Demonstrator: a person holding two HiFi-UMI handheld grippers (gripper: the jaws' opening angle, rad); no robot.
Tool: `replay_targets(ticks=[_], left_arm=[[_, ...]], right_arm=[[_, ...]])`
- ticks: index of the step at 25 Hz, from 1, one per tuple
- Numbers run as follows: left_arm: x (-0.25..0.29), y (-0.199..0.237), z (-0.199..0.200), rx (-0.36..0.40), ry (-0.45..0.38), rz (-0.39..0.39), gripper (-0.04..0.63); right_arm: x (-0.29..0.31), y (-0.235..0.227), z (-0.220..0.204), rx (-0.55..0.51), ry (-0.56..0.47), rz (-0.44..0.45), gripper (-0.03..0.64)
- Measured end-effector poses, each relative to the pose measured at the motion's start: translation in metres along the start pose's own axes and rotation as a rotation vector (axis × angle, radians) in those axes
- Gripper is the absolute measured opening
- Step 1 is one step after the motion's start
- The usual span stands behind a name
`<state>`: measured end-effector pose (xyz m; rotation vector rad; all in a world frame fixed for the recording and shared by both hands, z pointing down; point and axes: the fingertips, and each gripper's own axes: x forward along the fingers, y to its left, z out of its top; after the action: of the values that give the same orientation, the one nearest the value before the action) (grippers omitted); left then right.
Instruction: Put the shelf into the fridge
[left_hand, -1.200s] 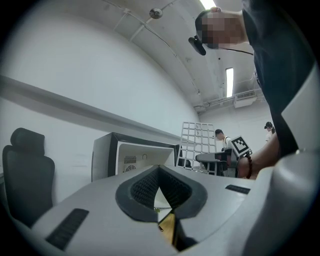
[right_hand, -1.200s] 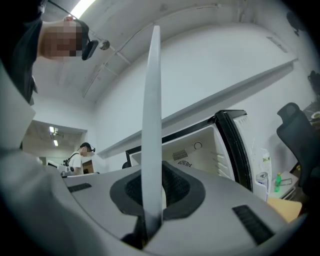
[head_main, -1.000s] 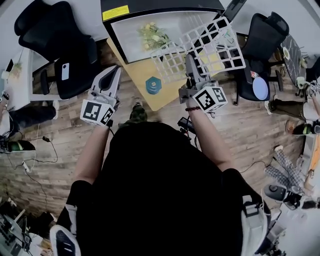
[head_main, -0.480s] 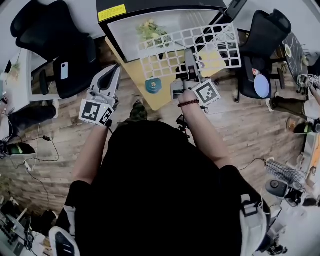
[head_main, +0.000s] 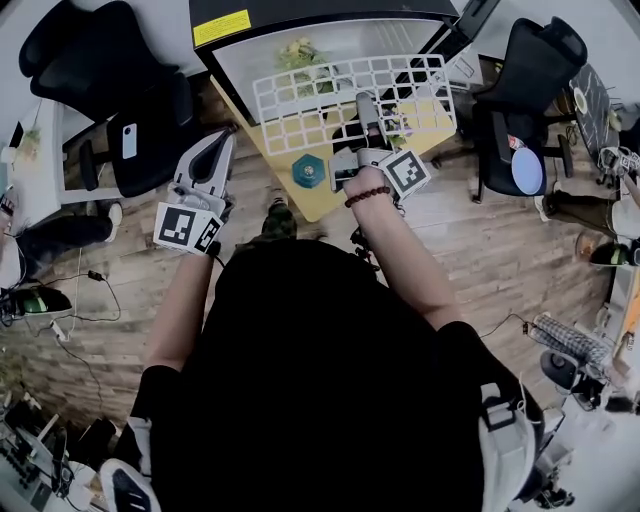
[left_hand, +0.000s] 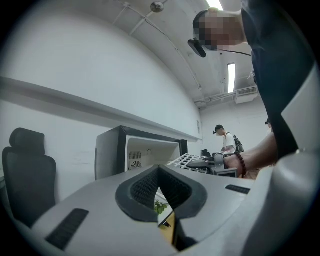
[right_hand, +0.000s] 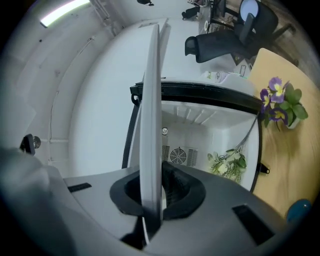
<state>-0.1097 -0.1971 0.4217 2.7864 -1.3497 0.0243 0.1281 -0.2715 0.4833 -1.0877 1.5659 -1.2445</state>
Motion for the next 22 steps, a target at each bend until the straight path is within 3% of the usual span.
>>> replay_targets(ticks=[6, 22], left_arm=[[0.002, 0.004, -0.001, -0.005, 0.006, 0.000, 0.017], [0.001, 0.012, -0.006, -0.006, 0.021, 0.012, 0.018]], right_arm=[[0.008, -0.007, -0.012, 0.094, 0.011, -0.011, 0.040], [0.026, -0.019, -0.026, 0.183, 0.046, -0.017, 0.040]])
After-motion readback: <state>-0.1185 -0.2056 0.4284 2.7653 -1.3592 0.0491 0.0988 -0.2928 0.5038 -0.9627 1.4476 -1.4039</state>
